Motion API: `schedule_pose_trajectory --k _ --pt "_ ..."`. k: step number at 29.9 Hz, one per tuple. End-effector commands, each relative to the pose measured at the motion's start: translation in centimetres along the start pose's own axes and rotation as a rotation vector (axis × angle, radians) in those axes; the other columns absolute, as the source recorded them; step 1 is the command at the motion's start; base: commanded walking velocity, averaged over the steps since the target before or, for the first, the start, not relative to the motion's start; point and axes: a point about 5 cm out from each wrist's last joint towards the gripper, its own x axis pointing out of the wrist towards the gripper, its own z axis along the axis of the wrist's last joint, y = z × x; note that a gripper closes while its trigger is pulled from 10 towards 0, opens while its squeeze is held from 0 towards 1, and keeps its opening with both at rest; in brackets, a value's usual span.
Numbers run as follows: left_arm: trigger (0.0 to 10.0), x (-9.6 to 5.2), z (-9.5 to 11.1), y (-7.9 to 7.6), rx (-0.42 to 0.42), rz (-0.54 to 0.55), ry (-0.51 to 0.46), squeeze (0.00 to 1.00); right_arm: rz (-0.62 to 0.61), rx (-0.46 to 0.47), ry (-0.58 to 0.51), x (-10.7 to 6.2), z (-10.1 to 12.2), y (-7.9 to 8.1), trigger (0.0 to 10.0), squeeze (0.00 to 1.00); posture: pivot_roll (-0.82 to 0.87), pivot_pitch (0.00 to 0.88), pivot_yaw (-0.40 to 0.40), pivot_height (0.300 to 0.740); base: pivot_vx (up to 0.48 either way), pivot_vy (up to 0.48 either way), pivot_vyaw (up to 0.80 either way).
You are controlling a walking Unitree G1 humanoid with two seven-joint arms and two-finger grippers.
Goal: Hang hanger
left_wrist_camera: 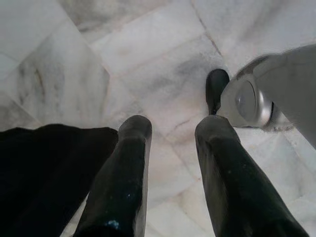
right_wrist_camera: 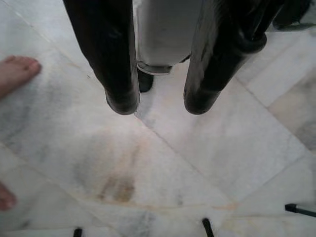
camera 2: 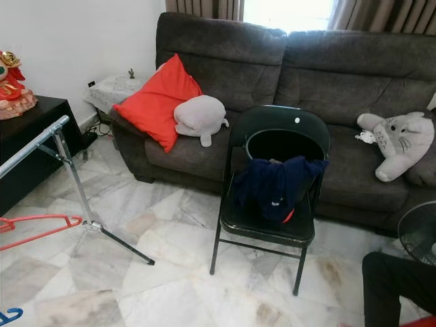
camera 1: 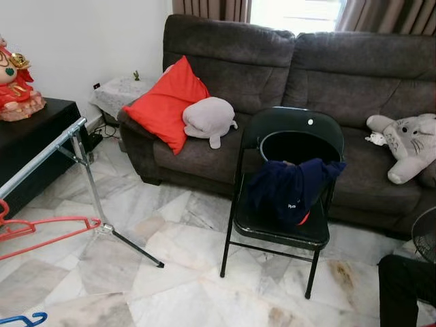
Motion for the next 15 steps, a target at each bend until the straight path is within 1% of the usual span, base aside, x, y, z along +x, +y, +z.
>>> schedule_pose_trajectory --k 1,2,3,15 --pt "10.0 0.2 0.94 -0.06 0.011 -0.005 -0.021 0.0 -0.027 0.014 -0.014 -0.02 0.42 -0.76 10.0 0.0 0.12 0.0 0.028 0.74 0.379 0.0 0.0" --pt "10.0 0.21 0.96 -0.06 0.01 -0.005 -0.022 0.0 -0.027 0.014 -0.013 -0.02 0.43 -0.76 10.0 0.0 0.12 0.0 0.027 0.74 0.375 0.0 0.0" --pt "10.0 0.21 0.99 -0.06 0.01 -0.005 -0.022 0.0 -0.026 0.013 -0.013 -0.01 0.45 -0.76 10.0 0.0 0.12 0.0 0.026 0.74 0.379 0.0 -0.54" --pt "10.0 0.25 1.13 -0.12 0.001 -0.008 -0.025 0.0 -0.025 0.008 -0.013 0.02 0.68 -0.79 10.0 0.0 0.12 0.0 0.024 0.74 0.378 0.0 -0.73"
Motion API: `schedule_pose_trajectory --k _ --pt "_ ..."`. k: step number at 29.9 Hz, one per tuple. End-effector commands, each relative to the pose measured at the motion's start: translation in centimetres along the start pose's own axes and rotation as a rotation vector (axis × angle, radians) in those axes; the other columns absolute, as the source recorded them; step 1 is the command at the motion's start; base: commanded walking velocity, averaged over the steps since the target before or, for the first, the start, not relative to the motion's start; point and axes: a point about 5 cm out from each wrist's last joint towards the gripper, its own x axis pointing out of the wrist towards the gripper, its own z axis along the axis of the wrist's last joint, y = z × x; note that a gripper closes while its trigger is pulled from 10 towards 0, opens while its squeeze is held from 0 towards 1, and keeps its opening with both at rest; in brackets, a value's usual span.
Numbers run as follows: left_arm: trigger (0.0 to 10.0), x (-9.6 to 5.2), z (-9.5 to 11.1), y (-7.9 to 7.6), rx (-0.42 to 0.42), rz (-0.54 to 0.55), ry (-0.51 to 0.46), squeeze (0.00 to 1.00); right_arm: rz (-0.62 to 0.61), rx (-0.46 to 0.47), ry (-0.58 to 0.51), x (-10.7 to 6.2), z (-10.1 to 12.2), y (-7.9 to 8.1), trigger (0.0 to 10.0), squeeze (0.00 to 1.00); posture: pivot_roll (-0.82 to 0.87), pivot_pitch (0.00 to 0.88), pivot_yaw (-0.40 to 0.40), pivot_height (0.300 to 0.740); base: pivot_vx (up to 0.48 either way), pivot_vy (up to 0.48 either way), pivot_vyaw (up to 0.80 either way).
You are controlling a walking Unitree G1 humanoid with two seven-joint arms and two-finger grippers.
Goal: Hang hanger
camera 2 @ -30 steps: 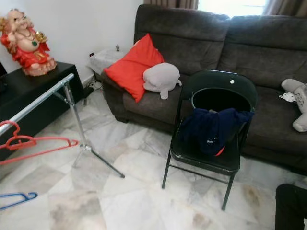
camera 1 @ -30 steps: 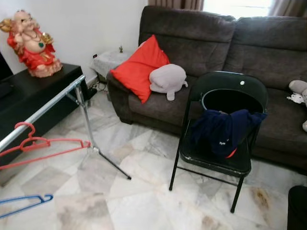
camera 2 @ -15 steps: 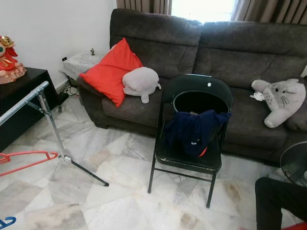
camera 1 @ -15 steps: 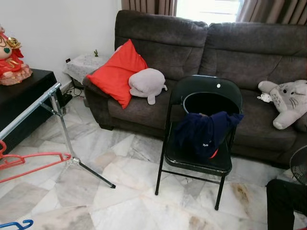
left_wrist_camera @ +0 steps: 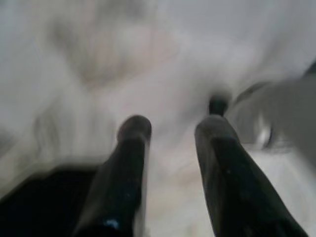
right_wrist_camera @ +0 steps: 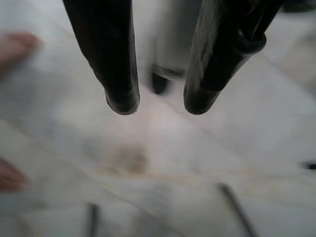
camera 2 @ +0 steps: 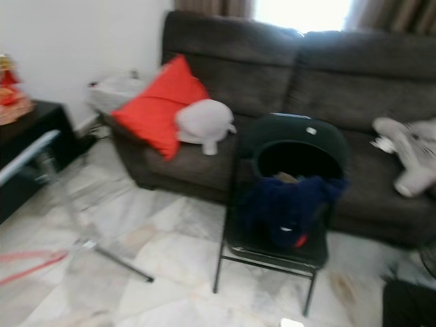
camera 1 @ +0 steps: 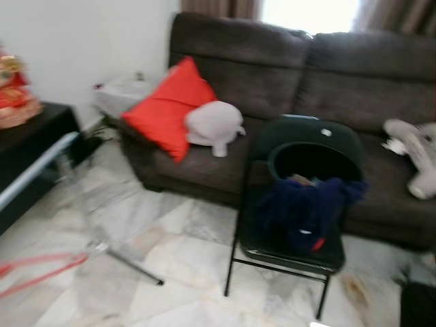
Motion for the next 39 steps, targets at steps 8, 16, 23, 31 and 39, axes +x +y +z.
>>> schedule_pose_trajectory --k 8,16,23,31,39 --pt "10.0 -0.3 -0.9 0.6 0.007 0.012 0.023 0.0 0.023 0.005 -0.022 0.2 0.8 1.1 10.0 0.0 0.12 0.0 0.02 0.74 0.377 0.0 -0.67" --pt "10.0 -0.3 -0.9 0.6 0.015 0.004 0.027 0.0 0.025 0.005 -0.068 0.2 1.2 1.2 10.0 0.0 0.09 0.0 0.031 0.74 0.366 0.0 0.0" --pt "10.0 -0.4 -0.9 0.8 0.031 0.003 0.029 0.0 0.049 -0.038 -0.175 0.0 2.2 1.4 10.0 0.0 0.07 0.0 0.038 0.74 0.128 0.0 0.0" --pt "10.0 -0.3 -0.8 0.7 0.031 0.0 0.03 0.0 0.05 -0.126 -0.222 0.1 3.7 1.3 10.0 0.0 0.08 0.0 0.029 0.74 0.0 0.0 0.18" --pt "10.0 -0.3 -0.8 0.6 0.038 -0.006 0.034 0.0 0.082 -0.149 -0.306 0.0 5.6 1.3 10.0 0.0 0.06 0.0 0.034 0.74 0.0 0.0 0.8"
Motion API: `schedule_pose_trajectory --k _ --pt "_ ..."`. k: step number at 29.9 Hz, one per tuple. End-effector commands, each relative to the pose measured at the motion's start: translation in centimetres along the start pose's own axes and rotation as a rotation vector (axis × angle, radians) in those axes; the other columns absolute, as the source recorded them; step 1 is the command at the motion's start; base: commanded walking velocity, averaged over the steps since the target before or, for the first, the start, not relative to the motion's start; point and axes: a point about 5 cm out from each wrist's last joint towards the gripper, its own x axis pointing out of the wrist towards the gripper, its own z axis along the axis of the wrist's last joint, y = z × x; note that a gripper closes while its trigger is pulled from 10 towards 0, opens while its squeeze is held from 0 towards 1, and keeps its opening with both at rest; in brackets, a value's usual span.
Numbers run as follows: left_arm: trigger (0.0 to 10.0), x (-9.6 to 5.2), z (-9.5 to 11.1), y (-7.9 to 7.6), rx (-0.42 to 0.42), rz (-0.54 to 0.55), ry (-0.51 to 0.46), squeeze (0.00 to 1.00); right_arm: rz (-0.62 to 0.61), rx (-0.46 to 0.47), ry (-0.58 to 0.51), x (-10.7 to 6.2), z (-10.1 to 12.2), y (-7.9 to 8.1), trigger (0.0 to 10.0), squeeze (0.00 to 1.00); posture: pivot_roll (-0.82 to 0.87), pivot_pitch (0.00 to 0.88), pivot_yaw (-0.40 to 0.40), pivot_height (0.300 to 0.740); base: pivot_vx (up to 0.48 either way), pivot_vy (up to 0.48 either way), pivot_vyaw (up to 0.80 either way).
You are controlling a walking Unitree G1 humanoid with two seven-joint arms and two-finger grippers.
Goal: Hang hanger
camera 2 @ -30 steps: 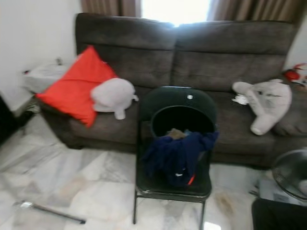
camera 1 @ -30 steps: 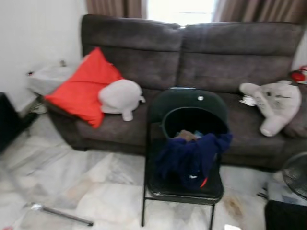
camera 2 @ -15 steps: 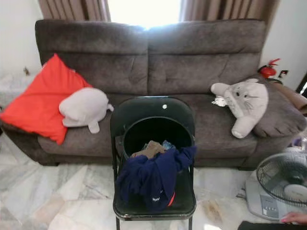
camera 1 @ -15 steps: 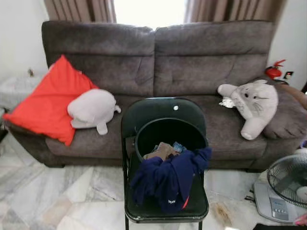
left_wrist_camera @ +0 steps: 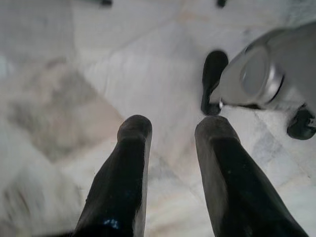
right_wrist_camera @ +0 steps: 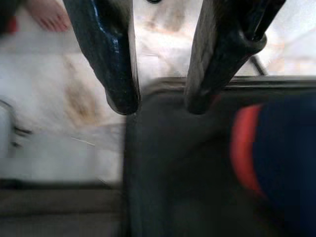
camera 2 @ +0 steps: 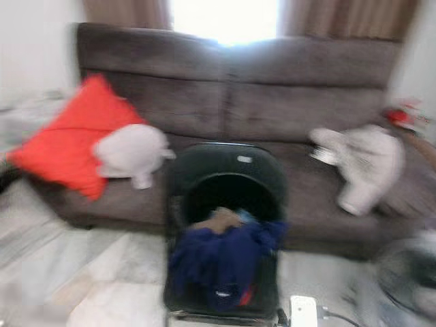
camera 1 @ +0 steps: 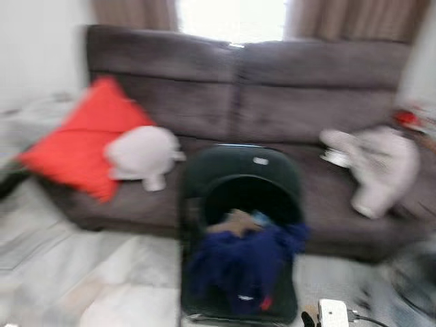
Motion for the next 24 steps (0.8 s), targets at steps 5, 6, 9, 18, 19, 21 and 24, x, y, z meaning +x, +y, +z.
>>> schedule_pose_trajectory --k 5,6,9,18,19,21,24 --pt "10.0 0.0 -0.1 0.2 0.032 -0.003 0.013 0.0 -0.004 0.029 -0.118 0.1 1.4 0.7 10.0 0.0 0.05 0.0 0.031 0.74 0.0 0.0 0.46" --pt "10.0 0.0 -0.1 0.2 0.033 -0.003 0.014 0.0 -0.019 0.034 -0.146 0.0 1.5 0.6 10.0 0.0 0.05 0.0 0.028 0.74 0.0 0.0 0.0" --pt "10.0 -0.1 -0.2 0.3 0.032 0.001 0.019 0.0 -0.067 0.046 -0.244 -1.2 0.9 0.2 10.0 0.0 0.05 0.0 0.024 0.74 0.0 0.0 0.0" --pt "10.0 -0.1 -0.2 0.5 0.054 -0.002 0.025 0.0 0.027 0.01 -0.445 -5.1 1.3 0.0 10.0 1.0 0.01 0.0 0.035 0.74 0.0 0.0 0.0" --pt "10.0 -0.1 -0.1 0.5 0.056 -0.003 0.025 0.0 0.047 -0.017 -0.463 -5.4 1.5 0.0 10.0 1.0 0.0 0.0 0.037 0.74 0.0 0.0 0.0" --pt "10.0 -0.1 -0.1 0.6 0.058 -0.003 0.024 0.0 0.06 -0.043 -0.484 -5.7 1.9 0.0 10.0 1.0 0.0 0.0 0.037 0.74 0.0 0.0 0.0" --pt "10.0 -0.1 0.0 0.6 0.061 -0.005 0.021 0.0 0.098 -0.054 -0.525 -5.8 3.1 -0.1 10.0 1.0 0.0 0.0 0.038 0.74 0.0 0.0 0.0"
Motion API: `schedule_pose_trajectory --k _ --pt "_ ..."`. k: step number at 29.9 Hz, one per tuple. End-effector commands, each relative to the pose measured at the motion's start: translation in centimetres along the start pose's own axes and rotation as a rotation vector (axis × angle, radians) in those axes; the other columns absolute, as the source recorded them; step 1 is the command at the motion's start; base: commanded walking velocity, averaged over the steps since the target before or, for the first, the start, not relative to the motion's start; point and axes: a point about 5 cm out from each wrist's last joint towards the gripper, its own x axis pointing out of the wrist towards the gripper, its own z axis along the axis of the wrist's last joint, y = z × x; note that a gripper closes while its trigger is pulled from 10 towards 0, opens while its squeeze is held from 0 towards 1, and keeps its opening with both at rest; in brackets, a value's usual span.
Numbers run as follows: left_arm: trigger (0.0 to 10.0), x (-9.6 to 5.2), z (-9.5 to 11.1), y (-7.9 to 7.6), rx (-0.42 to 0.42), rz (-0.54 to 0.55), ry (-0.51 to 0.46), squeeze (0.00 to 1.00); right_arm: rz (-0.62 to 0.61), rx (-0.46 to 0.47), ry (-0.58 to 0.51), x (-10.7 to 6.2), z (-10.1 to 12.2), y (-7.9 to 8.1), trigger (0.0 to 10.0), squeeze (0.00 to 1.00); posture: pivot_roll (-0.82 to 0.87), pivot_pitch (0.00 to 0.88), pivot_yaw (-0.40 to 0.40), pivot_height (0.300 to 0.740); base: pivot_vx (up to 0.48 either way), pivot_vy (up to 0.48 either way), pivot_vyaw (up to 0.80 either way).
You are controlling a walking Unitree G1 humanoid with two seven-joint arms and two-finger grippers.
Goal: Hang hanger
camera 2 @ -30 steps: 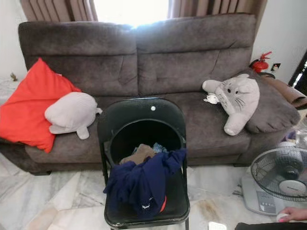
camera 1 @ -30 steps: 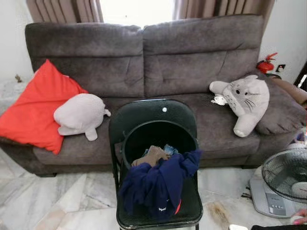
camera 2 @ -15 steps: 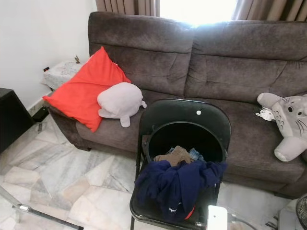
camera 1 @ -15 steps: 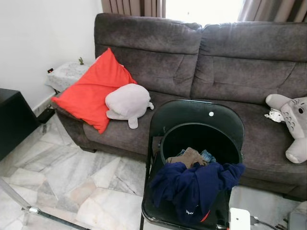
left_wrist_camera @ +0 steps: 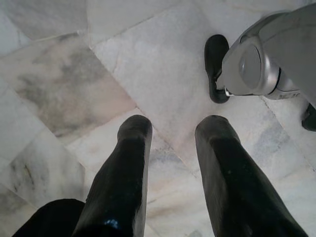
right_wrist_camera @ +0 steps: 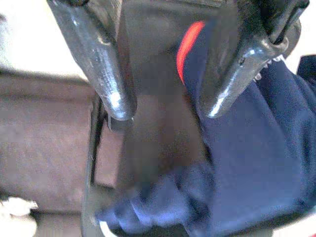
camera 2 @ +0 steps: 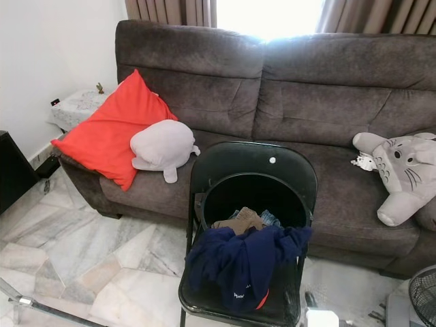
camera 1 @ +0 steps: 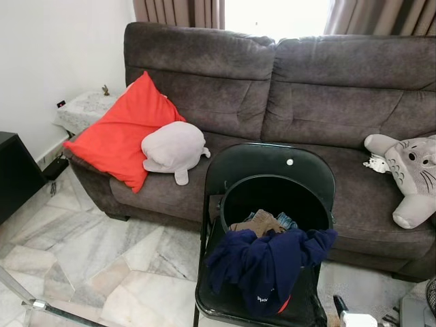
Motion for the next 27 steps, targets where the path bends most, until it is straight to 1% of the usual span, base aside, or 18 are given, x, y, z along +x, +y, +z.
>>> schedule_pose_trajectory --k 1,2,5,6,8,10,14,17,18,19,21,23,24,27 --pt "10.0 -0.1 -0.2 0.5 0.009 0.009 0.007 0.0 0.05 -0.006 -0.02 0.7 0.7 0.2 10.0 1.0 0.0 0.0 0.038 0.74 0.0 0.0 0.0" --pt "10.0 -0.1 -0.2 0.5 0.009 0.008 0.006 0.0 0.091 -0.016 -0.015 1.3 0.8 0.4 10.0 1.0 0.01 0.0 0.035 0.74 0.0 0.0 0.0" --pt "10.0 -0.1 -0.2 0.5 0.003 0.01 0.004 0.0 0.124 -0.015 -0.009 1.9 1.2 0.6 10.0 1.0 0.02 0.0 0.033 0.74 0.0 0.0 0.0" --pt "10.0 -0.1 -0.1 0.5 0.0 0.012 0.003 0.0 0.133 -0.017 -0.001 2.4 1.4 0.5 10.0 1.0 0.02 0.0 0.031 0.74 0.0 0.0 0.0" --pt "10.0 -0.1 -0.2 0.5 -0.001 0.013 0.004 0.0 0.133 -0.021 0.007 2.6 1.4 0.4 10.0 1.0 0.02 0.0 0.031 0.74 0.0 0.0 0.0" --pt "10.0 -0.1 -0.2 0.5 -0.003 0.015 0.005 0.0 0.13 -0.046 0.048 3.2 1.4 -0.1 10.0 1.0 0.03 0.0 0.032 0.74 0.0 0.0 0.0" --pt "10.0 -0.1 -0.2 0.5 -0.005 0.016 0.006 0.0 0.141 -0.063 0.1 4.1 1.4 -0.6 10.0 1.0 0.04 0.0 0.029 0.74 0.0 0.0 0.0" --pt "10.0 -0.1 -0.2 0.5 -0.006 0.016 0.006 0.0 0.141 -0.063 0.109 4.2 1.4 -0.7 10.0 1.0 0.04 0.0 0.029 0.74 0.0 0.0 0.0" --pt "10.0 -0.1 -0.2 0.5 -0.008 0.017 0.006 0.0 0.147 -0.093 0.139 4.3 1.1 -0.8 10.0 0.0 0.04 0.0 0.028 0.74 0.0 0.0 0.0" --pt "10.0 -0.1 -0.2 0.5 -0.008 0.017 0.006 0.0 0.147 -0.093 0.139 4.3 1.1 -0.8 10.0 0.0 0.04 0.0 0.028 0.74 0.0 0.0 0.0" --pt "10.0 -0.1 -0.2 0.5 -0.012 0.019 0.005 0.0 0.186 -0.125 0.19 4.4 0.5 -0.6 10.0 0.0 0.04 0.0 0.028 0.74 0.0 0.0 0.0" --pt "10.0 -0.1 -0.2 0.5 -0.012 0.019 0.005 0.0 0.19 -0.121 0.191 4.4 0.5 -0.6 10.0 0.0 0.04 0.0 0.028 0.74 0.0 0.0 0.0" --pt "10.0 -0.1 -0.2 0.5 -0.012 0.019 0.005 0.0 0.216 -0.111 0.191 4.5 0.6 -0.4 10.0 0.0 0.04 0.0 0.03 0.74 0.0 0.0 0.0" --pt "10.0 -0.1 -0.2 0.5 -0.01 0.019 0.006 0.0 0.241 -0.115 0.197 4.6 0.6 -0.2 10.0 0.0 0.04 0.0 0.031 0.74 0.0 0.0 0.0"
